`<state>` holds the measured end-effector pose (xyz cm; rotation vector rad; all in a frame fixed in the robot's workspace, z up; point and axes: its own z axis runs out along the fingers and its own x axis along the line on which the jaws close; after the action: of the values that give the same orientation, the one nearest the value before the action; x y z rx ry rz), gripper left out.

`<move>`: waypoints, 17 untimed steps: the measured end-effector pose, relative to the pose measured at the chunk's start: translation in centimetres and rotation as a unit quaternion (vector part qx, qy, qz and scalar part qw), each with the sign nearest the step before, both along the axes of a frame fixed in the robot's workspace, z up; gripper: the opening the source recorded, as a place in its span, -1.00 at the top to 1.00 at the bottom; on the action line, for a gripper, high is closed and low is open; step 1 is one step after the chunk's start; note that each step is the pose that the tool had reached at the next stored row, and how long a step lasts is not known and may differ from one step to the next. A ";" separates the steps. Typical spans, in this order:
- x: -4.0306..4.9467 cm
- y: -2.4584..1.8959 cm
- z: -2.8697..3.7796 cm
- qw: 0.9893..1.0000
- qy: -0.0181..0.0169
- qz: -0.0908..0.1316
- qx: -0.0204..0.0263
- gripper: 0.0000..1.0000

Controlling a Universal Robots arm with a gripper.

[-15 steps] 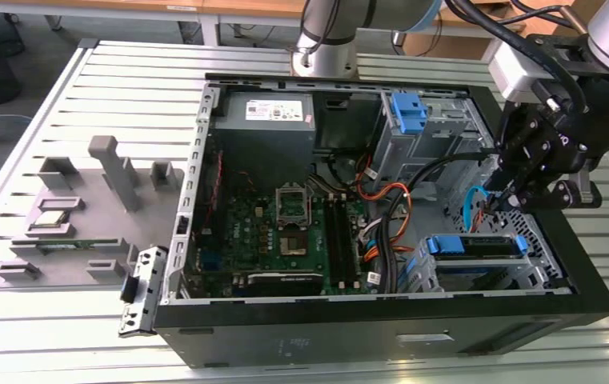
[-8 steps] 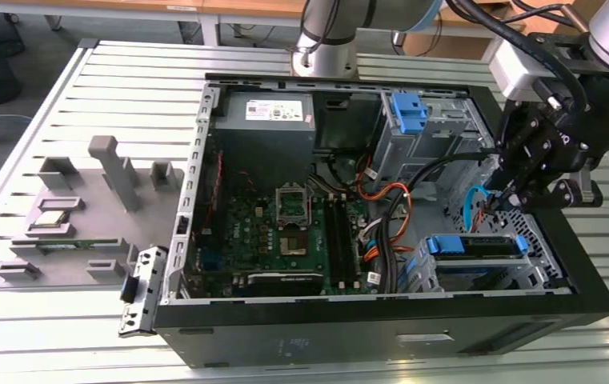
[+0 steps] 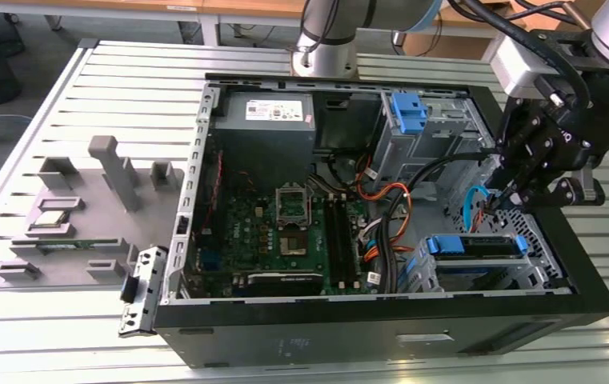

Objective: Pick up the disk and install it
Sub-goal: 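Insert the first disk wire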

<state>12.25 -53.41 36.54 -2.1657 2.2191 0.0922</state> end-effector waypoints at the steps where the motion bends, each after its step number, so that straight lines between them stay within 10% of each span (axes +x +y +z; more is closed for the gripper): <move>1: 0.00 0.00 0.00 1.000 0.000 0.000 0.000 0.33; 17: 0.00 0.00 0.00 1.000 0.000 0.000 0.000 0.79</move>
<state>12.25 -53.41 36.54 -2.1654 2.2194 0.0923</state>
